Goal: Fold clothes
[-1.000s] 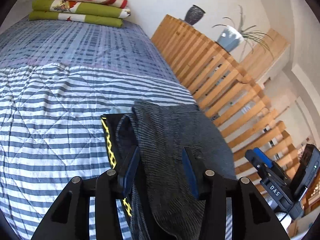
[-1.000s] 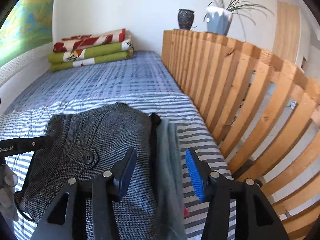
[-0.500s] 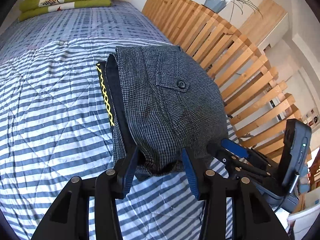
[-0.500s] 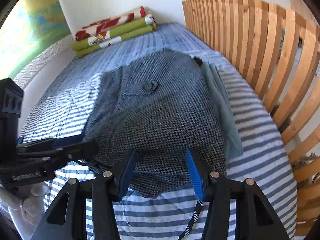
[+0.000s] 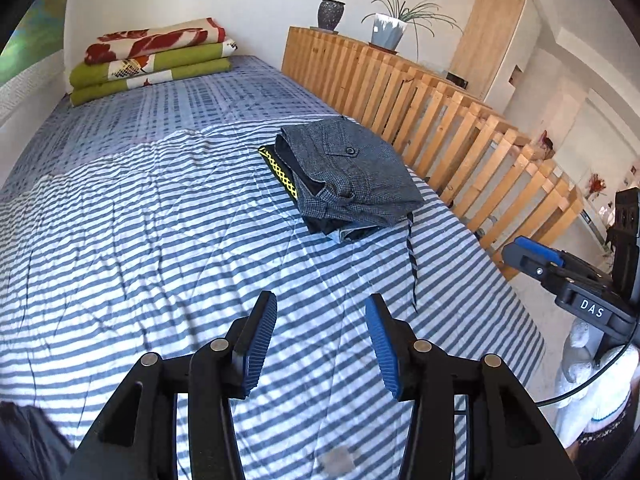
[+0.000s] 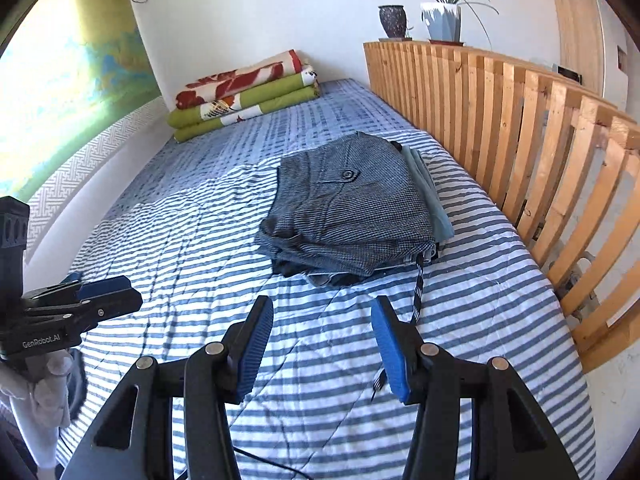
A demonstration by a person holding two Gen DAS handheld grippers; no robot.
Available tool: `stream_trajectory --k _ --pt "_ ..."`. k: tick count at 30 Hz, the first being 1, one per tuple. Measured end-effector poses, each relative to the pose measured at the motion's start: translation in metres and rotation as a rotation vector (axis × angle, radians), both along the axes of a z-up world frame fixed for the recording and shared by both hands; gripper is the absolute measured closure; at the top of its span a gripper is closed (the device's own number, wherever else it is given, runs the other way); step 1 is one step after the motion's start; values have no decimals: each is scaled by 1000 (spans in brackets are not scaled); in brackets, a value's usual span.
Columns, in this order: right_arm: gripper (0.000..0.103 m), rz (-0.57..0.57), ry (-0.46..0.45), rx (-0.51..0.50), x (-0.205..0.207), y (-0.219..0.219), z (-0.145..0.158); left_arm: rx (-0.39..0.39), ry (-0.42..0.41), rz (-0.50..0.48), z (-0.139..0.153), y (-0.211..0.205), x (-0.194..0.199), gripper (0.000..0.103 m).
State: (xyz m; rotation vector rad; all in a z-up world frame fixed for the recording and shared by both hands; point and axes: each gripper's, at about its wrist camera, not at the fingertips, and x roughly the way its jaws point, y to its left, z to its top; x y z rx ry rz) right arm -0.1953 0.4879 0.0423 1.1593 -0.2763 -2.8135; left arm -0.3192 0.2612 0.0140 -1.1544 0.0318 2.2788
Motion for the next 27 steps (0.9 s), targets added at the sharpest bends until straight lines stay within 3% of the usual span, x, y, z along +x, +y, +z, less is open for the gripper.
stream_trajectory --k 8,12,20,24,27 --pt "55 35 86 5 114 -44 61 -5 80 16 47 -72 125 50" --pt "51 36 129 59 171 -70 75 -17 125 17 53 -94 188 48" --pt "48 49 153 103 252 -118 45 -22 159 51 31 -119 293 43" --pt "44 36 150 93 277 -130 26 -39 201 113 17 -129 329 34" --pt "39 15 156 135 290 -139 13 -42 203 163 5 -139 342 34"
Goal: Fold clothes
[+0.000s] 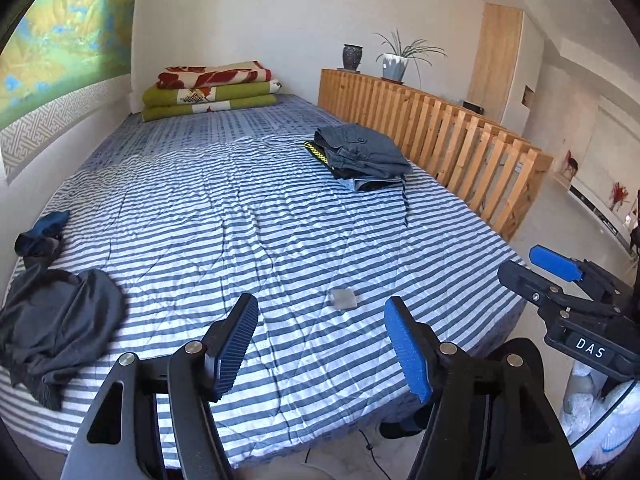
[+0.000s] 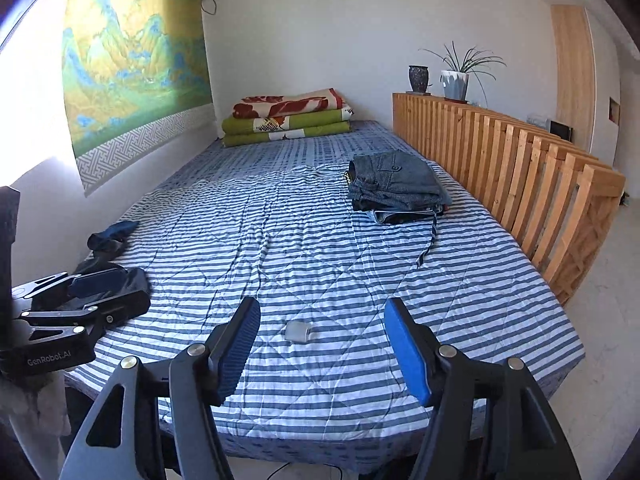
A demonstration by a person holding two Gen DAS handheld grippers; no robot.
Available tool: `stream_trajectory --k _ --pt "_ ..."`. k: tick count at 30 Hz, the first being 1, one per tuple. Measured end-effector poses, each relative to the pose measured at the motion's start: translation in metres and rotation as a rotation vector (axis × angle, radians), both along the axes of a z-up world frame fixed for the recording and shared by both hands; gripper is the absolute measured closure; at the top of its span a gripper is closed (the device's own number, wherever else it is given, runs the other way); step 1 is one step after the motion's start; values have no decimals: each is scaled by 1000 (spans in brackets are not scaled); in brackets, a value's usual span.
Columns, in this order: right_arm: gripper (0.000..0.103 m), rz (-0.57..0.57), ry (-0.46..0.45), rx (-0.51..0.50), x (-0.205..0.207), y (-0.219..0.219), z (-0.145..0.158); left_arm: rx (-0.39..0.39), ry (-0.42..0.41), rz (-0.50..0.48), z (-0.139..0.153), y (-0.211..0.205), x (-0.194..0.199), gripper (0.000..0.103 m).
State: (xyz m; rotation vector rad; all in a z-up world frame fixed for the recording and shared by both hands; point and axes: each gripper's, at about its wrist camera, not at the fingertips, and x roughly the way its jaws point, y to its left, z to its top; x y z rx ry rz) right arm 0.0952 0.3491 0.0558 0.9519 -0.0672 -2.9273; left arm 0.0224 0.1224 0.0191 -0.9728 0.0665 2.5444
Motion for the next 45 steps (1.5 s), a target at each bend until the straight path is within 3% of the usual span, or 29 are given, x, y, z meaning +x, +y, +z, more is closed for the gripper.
stream_trajectory --k 6,23,45 --pt "35 22 -51 -22 6 -12 -23 -29 23 85 -18 -13 11 31" --pt "35 10 -82 29 -16 -14 -44 -51 -29 86 -34 5 -43 31" --pt "35 -6 -117 16 -37 -11 -60 -72 -54 107 -58 12 -67 29"
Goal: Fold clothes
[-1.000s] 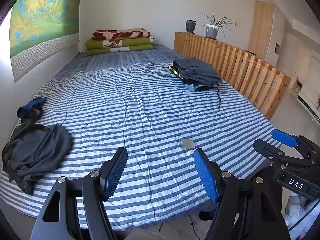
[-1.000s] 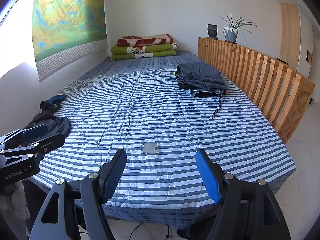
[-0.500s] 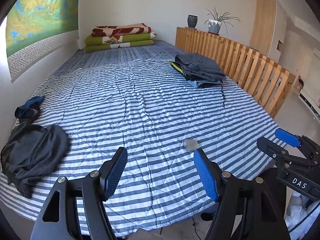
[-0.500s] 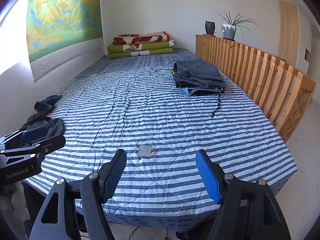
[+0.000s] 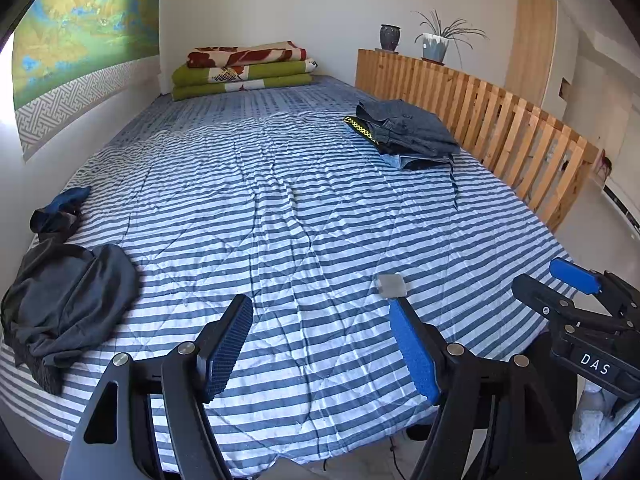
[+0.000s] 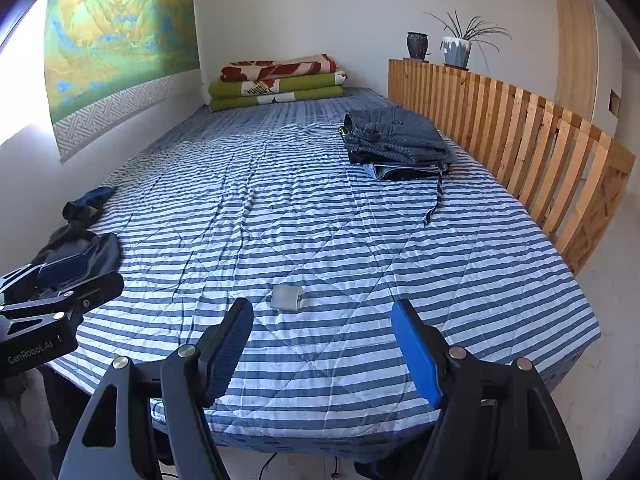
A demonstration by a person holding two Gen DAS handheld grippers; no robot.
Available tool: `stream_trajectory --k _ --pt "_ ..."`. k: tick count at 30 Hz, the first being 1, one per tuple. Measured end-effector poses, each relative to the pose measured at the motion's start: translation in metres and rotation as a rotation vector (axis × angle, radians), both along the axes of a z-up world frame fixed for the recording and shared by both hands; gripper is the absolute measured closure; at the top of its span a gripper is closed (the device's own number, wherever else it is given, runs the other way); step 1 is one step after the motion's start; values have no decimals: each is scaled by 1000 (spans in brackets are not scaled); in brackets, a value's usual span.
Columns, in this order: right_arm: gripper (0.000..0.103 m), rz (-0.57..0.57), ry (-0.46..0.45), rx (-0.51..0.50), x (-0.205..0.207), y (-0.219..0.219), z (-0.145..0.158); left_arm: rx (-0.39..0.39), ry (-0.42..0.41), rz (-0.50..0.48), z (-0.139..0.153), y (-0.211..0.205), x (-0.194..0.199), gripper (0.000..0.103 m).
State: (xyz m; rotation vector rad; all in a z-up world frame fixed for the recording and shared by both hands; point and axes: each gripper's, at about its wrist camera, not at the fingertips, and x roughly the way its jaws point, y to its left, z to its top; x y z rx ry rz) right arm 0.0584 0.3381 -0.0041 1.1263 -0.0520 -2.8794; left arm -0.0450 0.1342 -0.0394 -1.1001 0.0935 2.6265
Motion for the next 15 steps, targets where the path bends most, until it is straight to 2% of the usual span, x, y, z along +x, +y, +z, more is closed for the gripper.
stream_trajectory --k 15 --pt "35 0 -12 -13 -6 -2 -3 -4 -2 27 -8 -9 -6 29"
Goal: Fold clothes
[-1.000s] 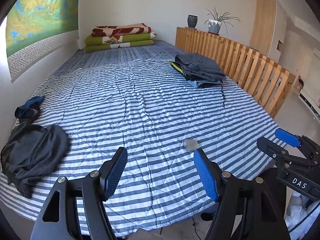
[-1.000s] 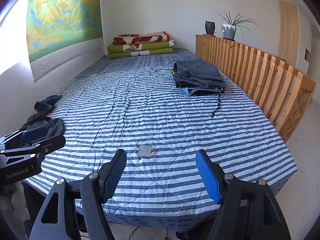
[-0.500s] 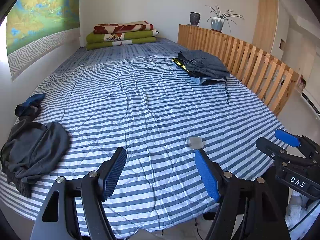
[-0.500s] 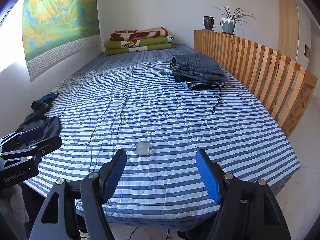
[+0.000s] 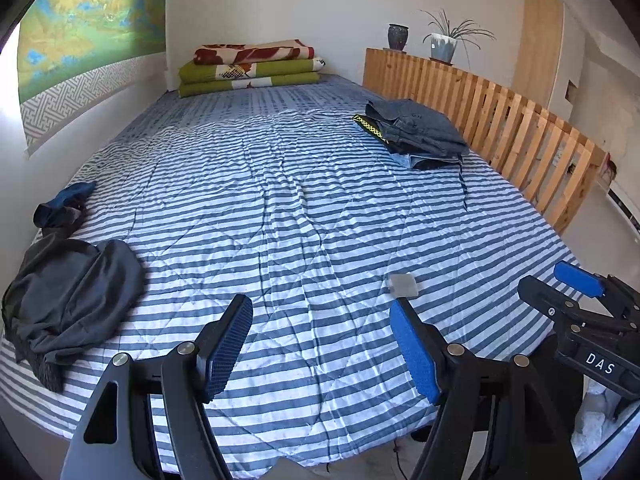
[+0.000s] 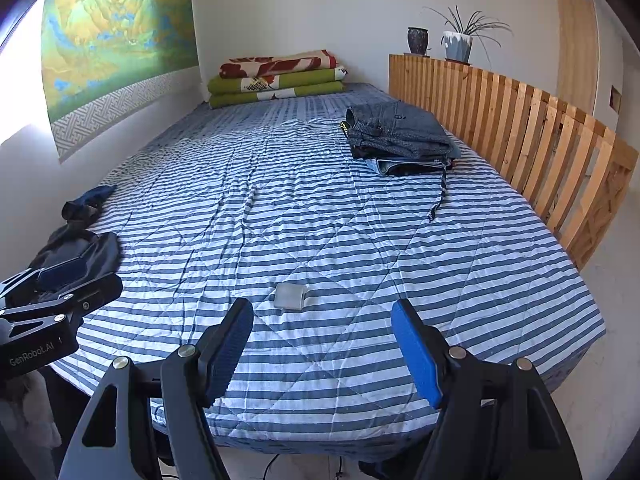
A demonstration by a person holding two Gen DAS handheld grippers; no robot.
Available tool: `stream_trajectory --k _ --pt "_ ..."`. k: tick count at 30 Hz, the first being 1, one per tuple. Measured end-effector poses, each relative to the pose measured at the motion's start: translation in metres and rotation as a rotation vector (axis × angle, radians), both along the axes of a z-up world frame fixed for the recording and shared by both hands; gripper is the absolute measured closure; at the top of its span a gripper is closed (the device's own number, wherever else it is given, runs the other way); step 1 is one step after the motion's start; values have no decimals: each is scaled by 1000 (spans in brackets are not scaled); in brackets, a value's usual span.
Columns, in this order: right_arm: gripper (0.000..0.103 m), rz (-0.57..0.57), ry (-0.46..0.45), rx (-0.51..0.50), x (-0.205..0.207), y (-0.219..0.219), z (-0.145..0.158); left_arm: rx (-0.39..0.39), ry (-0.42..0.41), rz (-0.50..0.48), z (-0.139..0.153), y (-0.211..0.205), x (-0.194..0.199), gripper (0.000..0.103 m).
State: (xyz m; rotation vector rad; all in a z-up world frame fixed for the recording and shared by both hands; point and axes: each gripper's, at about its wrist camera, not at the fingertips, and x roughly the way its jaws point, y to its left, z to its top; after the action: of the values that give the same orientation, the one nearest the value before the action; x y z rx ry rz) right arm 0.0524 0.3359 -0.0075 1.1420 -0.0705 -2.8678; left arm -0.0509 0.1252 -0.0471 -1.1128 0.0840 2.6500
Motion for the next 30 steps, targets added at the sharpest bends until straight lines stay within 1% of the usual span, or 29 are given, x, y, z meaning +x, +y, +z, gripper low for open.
stream_trajectory --k 30 --pt "35 18 -25 -5 -6 -6 -9 -2 -20 3 -8 9 -3 29"
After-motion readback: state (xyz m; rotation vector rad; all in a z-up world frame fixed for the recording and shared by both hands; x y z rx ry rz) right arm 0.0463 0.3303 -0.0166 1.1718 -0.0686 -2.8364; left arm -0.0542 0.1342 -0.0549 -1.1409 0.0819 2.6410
